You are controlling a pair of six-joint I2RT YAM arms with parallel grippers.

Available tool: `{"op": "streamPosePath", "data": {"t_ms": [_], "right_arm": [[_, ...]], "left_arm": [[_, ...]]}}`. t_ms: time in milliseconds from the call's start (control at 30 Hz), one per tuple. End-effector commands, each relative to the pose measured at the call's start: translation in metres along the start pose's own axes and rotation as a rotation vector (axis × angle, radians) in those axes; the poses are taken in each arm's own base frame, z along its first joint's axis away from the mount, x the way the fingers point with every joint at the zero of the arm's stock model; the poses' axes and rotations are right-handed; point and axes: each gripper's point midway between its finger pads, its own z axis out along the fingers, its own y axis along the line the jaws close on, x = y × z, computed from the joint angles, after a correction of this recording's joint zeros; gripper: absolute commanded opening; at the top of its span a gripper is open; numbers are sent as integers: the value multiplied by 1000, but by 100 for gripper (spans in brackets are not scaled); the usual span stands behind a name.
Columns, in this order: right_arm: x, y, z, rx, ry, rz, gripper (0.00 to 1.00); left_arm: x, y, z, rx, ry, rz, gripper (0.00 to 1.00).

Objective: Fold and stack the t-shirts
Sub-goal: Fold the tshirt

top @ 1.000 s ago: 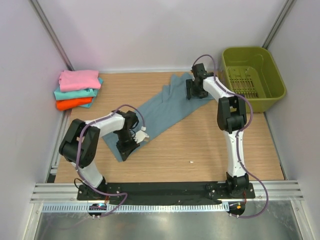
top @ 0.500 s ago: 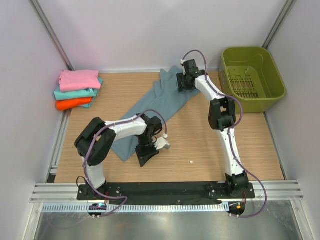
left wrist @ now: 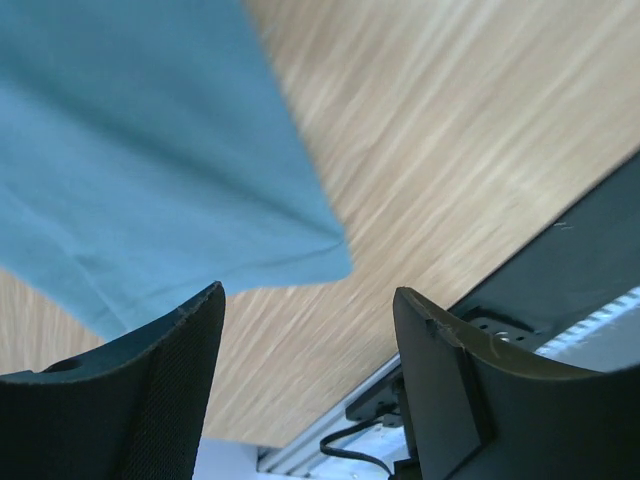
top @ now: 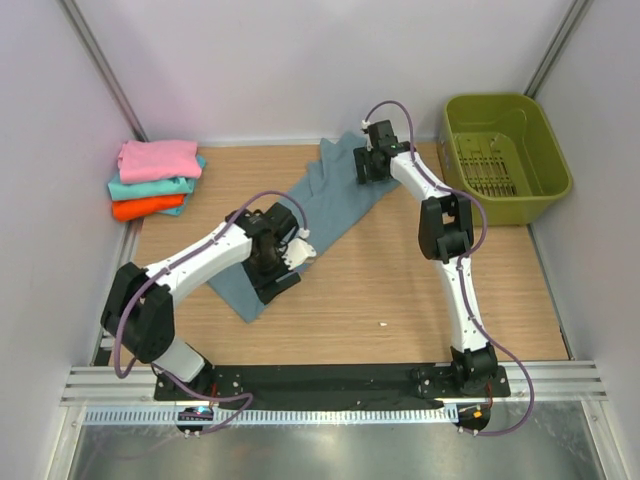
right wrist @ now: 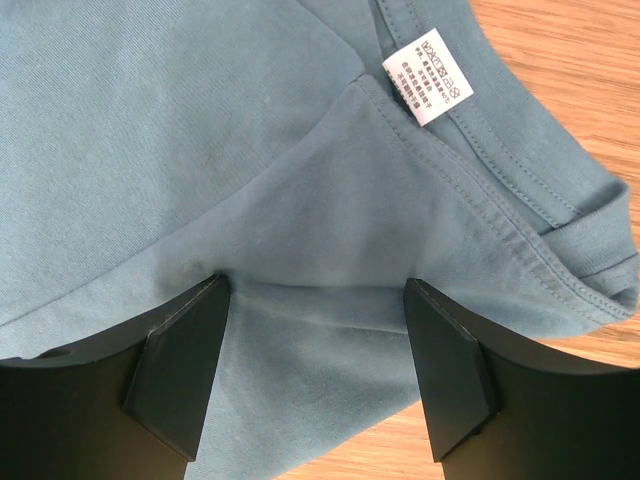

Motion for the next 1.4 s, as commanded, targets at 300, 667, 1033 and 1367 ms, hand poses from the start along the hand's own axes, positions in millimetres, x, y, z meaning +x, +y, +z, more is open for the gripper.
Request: {"op": "streamPosePath", "data": {"t_ms": [300, 667, 1033, 1367], "right_arm": [[-8, -13, -20, 41, -10, -6, 77], [-9, -11, -13, 32, -14, -13, 77], [-19, 3, -4, 2, -45, -48, 77], [-32, 33, 2, -76, -93, -82, 78]], "left_arm": [[56, 73, 54, -99, 150, -89, 70], [48, 27, 92, 144, 240, -50, 70], [4, -58, 108, 259, 289, 151, 71], [-69, -114, 117, 315, 236, 283, 71]]}}
